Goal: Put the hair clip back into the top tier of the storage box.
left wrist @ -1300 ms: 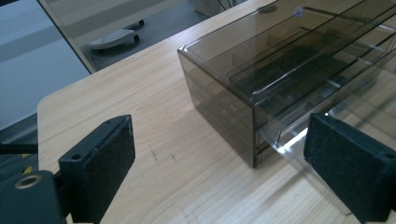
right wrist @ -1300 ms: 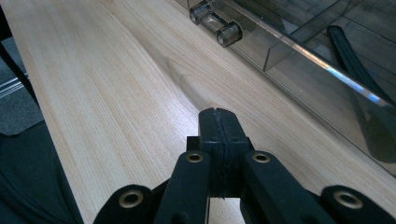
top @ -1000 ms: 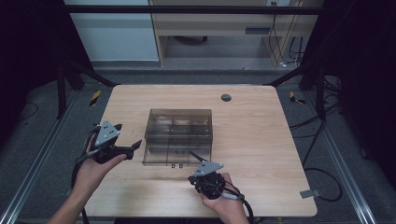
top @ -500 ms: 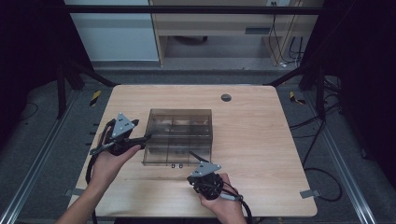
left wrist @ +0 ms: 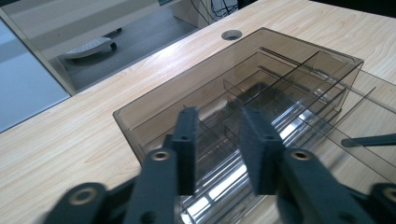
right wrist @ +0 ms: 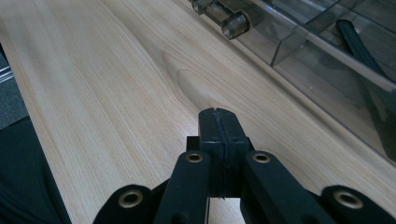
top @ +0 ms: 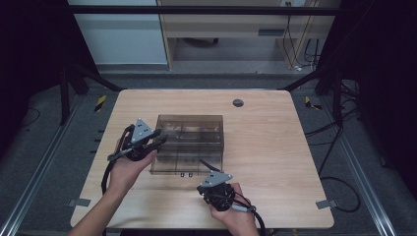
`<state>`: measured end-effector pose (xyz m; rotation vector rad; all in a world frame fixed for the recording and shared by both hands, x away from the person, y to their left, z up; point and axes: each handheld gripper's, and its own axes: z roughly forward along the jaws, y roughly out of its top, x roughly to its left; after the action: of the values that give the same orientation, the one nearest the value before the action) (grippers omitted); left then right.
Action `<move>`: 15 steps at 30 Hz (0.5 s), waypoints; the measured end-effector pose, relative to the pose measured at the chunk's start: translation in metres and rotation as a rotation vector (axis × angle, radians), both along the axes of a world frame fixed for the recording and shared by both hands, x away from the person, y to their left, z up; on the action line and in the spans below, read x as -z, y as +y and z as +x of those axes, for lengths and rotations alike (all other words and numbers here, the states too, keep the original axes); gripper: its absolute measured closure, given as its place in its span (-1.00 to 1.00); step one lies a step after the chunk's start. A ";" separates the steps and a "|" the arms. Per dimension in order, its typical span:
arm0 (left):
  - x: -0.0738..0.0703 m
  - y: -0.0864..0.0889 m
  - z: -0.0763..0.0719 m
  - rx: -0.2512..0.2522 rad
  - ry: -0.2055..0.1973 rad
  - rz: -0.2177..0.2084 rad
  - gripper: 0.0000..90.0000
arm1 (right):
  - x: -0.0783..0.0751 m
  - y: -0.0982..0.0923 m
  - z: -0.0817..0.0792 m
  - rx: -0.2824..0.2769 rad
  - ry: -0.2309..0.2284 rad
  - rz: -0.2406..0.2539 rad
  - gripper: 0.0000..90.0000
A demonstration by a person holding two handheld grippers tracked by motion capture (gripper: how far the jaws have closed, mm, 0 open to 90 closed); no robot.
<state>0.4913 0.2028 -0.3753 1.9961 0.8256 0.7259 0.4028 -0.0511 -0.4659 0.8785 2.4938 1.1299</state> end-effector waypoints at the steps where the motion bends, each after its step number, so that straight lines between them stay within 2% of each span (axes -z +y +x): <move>1: 0.001 -0.001 0.001 -0.002 0.005 -0.004 0.59 | 0.000 0.000 0.000 0.001 -0.001 0.001 1.00; 3: 0.002 -0.001 0.004 -0.007 0.026 -0.011 0.70 | -0.001 0.000 0.000 0.002 -0.006 0.003 1.00; 7: 0.005 -0.002 0.010 -0.008 0.034 -0.025 0.87 | -0.002 0.002 -0.001 0.003 -0.015 0.009 1.00; 15: 0.013 -0.004 0.020 -0.005 0.041 -0.009 0.99 | -0.007 0.004 -0.003 0.010 -0.032 0.033 1.00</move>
<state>0.5118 0.1993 -0.3880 2.0073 0.8565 0.6845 0.4002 -0.0474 -0.4592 0.8734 2.4489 1.1763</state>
